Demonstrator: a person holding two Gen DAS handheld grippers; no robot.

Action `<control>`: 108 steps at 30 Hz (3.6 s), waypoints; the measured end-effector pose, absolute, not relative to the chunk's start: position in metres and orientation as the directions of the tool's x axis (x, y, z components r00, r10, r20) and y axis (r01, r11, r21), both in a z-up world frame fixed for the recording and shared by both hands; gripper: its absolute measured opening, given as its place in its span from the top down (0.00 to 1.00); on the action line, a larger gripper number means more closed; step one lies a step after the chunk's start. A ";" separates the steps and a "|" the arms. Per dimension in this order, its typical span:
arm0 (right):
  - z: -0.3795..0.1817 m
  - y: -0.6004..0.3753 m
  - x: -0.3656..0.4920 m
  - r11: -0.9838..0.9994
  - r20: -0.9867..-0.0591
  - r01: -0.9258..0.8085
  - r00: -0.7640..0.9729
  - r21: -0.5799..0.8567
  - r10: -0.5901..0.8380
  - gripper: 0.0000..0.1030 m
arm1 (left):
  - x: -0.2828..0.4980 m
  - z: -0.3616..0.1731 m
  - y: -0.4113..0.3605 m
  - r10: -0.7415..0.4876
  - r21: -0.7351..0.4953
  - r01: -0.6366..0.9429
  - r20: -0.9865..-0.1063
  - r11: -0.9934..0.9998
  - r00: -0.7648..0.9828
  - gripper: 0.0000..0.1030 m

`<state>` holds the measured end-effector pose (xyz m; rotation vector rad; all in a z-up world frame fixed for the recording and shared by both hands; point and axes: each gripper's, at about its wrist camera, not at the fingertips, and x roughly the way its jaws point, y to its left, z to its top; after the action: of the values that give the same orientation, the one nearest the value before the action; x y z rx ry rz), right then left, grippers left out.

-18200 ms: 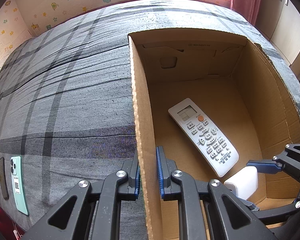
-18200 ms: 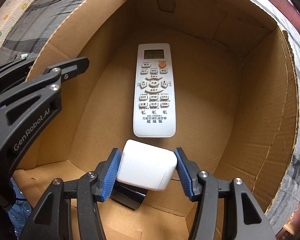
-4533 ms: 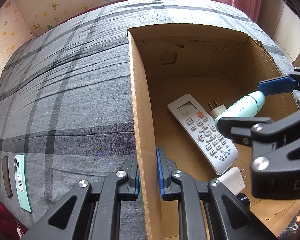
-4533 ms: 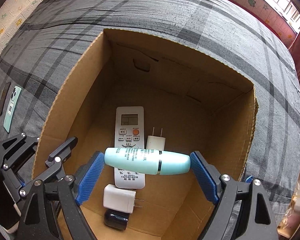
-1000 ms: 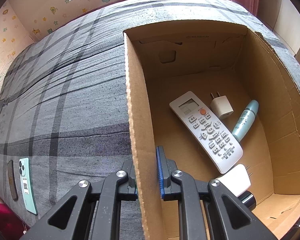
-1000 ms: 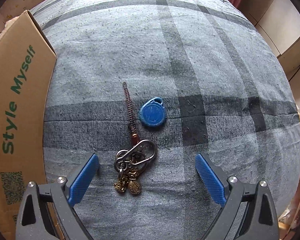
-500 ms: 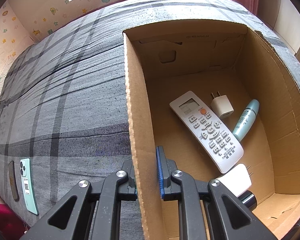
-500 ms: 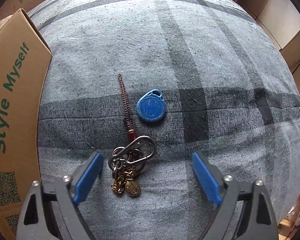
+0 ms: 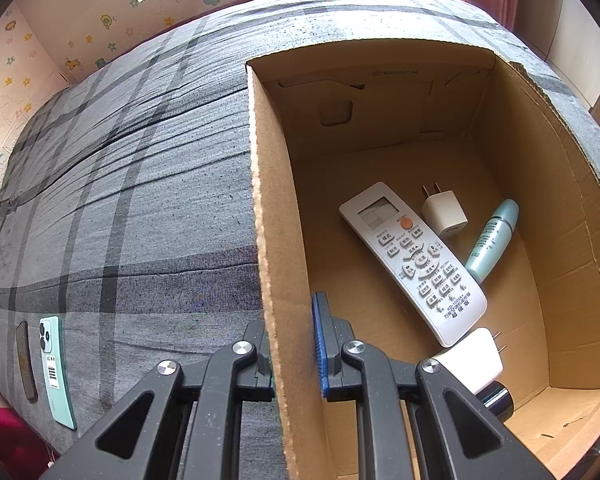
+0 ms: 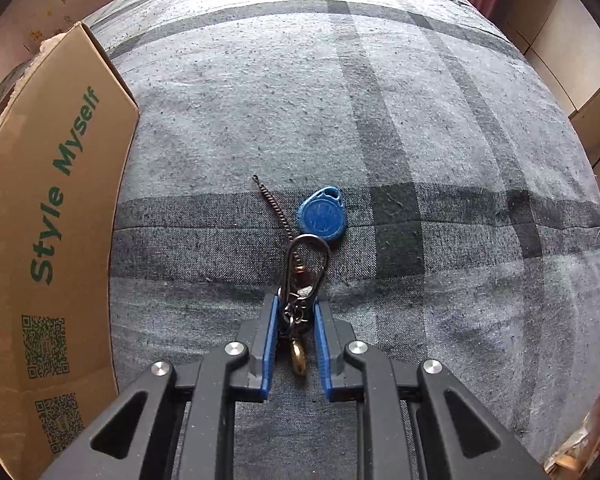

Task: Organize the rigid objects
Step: 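Close the right tool on the key ring, then lift the keys with the right tool over the box, then lower the keys into the box and open the right tool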

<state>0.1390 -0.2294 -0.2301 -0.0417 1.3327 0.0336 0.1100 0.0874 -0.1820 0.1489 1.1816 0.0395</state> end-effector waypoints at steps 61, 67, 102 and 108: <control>-0.015 -0.135 0.137 0.948 -0.816 -0.317 0.555 -0.028 0.161 0.86 | 0.110 -0.181 0.088 0.100 0.128 0.049 -0.920 0.991 0.379 0.86; 0.003 -0.111 0.136 0.930 -0.794 -0.367 0.571 -0.018 0.210 0.86 | 0.111 -0.181 0.089 0.098 0.125 0.050 -0.921 0.991 0.378 0.86; -0.134 -0.019 0.147 0.859 -0.936 -0.511 0.315 -0.029 0.156 0.86 | 0.112 -0.182 0.094 0.085 0.112 0.049 -0.922 0.993 0.377 0.85; -0.163 -0.012 0.153 0.858 -0.956 -0.512 0.272 -0.046 0.111 0.85 | 0.112 -0.182 0.094 0.085 0.111 0.049 -0.922 0.993 0.377 0.85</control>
<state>0.1530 -0.0119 -0.1630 -0.3804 1.2307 0.4329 0.1117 0.0940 -0.1819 0.1272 1.1846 0.0228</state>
